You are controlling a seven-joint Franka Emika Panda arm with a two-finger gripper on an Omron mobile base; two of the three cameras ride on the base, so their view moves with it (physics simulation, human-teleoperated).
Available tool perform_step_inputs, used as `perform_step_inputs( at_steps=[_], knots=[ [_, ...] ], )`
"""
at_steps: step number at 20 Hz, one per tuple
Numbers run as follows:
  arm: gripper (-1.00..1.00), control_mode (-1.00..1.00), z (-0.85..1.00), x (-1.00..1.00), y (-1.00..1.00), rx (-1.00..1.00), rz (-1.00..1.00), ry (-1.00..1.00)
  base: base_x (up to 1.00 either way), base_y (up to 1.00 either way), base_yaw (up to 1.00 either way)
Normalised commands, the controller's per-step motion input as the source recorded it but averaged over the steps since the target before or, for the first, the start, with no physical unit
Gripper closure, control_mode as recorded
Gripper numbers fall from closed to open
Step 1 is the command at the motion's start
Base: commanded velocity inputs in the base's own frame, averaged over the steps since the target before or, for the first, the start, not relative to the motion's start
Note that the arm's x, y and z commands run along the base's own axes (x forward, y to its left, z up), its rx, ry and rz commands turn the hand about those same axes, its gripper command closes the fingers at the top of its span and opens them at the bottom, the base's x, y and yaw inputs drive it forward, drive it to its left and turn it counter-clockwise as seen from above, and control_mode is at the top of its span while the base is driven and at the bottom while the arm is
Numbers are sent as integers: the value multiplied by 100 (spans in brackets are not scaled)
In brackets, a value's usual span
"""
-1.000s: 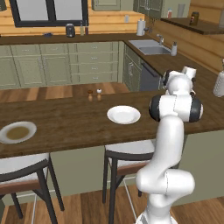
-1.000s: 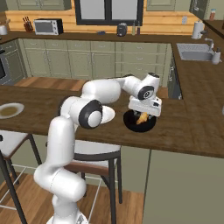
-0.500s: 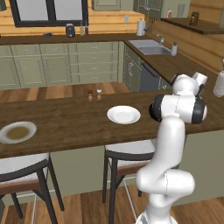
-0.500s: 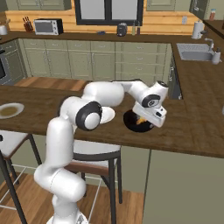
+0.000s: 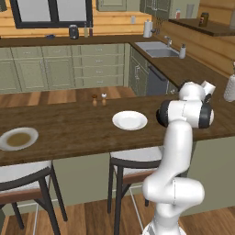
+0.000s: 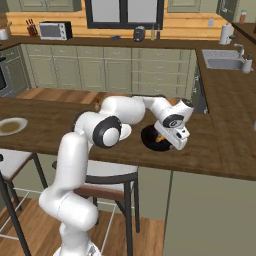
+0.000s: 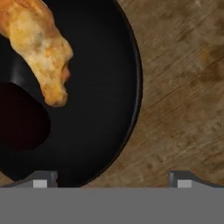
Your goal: Pick the chicken drumstick and avocado from their plates and place them in the bowl. Then put the bowl in the fridge.
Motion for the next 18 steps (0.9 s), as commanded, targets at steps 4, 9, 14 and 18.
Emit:
perform_step_inputs(
  at_steps=[4, 9, 14, 18],
  knots=[
    [-100, -100, -29, 57, 3, -2, -18, 8, 0, 0, 0],
    [-100, -100, -36, 24, 0, 0, -13, 5, 0, 0, 0],
    [-100, -100, -36, 0, 0, 0, -10, 1, 0, 0, 0],
    [-100, -100, -30, 0, 5, 0, -8, 0, 0, 0, 0]
  ],
)
